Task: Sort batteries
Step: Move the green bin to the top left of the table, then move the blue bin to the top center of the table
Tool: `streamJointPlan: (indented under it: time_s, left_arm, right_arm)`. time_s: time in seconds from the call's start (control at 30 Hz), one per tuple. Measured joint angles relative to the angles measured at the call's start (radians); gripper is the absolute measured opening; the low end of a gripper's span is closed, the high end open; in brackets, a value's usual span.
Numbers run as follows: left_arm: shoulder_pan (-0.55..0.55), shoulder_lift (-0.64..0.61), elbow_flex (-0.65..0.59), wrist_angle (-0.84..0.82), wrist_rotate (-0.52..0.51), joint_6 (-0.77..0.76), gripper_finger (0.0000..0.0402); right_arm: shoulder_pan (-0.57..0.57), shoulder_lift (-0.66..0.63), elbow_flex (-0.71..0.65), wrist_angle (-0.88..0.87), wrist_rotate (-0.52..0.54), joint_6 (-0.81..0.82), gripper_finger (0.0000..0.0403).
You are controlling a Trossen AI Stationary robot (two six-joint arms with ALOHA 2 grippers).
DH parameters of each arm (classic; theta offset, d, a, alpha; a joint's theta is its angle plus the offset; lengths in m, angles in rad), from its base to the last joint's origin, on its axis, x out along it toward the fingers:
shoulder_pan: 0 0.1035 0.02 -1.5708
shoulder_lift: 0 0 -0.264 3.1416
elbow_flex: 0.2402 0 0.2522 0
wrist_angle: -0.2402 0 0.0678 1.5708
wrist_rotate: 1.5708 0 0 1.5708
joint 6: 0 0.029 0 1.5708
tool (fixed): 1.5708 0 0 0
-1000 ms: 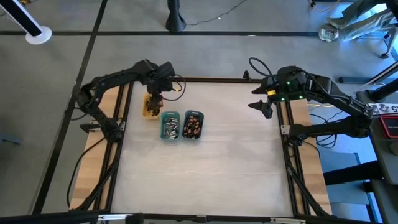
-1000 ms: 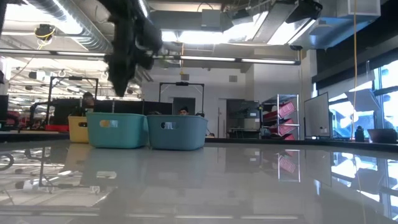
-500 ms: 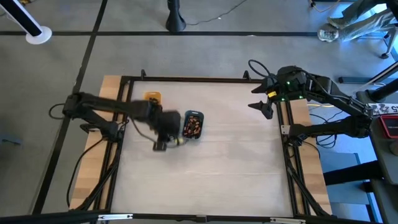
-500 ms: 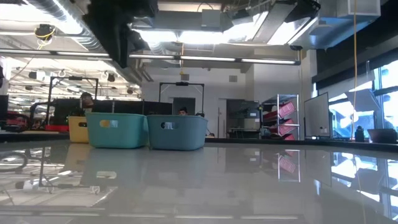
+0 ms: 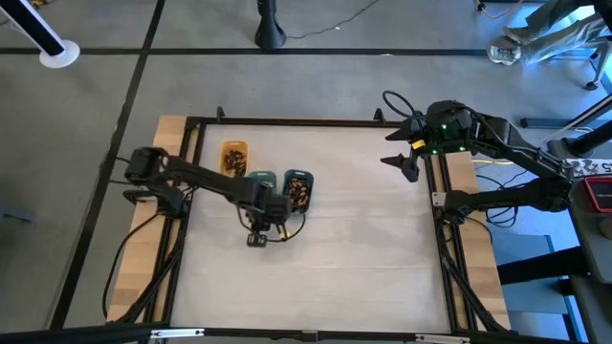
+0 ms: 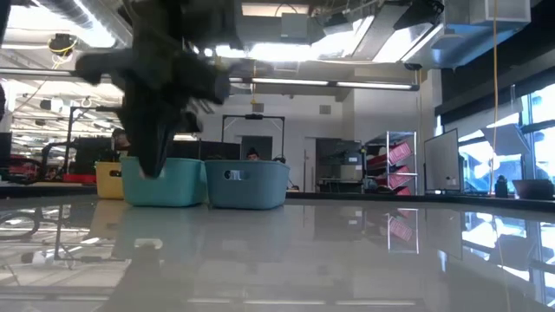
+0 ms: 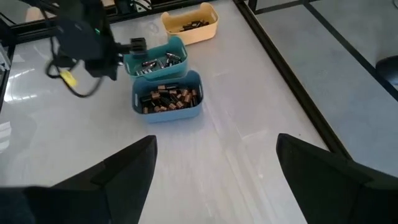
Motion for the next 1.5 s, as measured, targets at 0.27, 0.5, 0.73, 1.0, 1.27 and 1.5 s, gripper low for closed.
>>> streamJointPlan:
  time_s: [0.27,0.5,0.73,1.0,1.27,1.5]
  left_arm:
    - [0.097,0.064,0.000,0.025,0.000,0.019,0.0001]
    - [0.200,0.064,0.000,0.031,-0.001,0.028,0.0001]
    - [0.292,0.064,0.000,0.029,-0.010,0.077,0.0000]
    - [0.366,0.064,0.000,0.023,-0.032,0.125,0.0000]
    - [0.390,0.061,0.000,0.065,0.024,0.117,0.0001]
    - [0.335,0.041,0.019,-0.003,0.147,0.129,0.0001]
  right_arm:
    - [0.000,0.000,0.000,-0.006,0.000,0.025,0.0331]
    - [0.000,0.000,0.000,-0.020,0.000,0.028,0.0331]
    - [0.000,0.000,0.000,-0.021,0.000,0.028,0.0331]
    - [0.000,0.000,0.000,-0.023,0.000,0.060,0.0331]
    - [0.000,0.000,-0.001,-0.031,0.000,0.078,0.0331]
    - [0.000,0.000,-0.001,-0.031,0.000,0.081,0.0331]
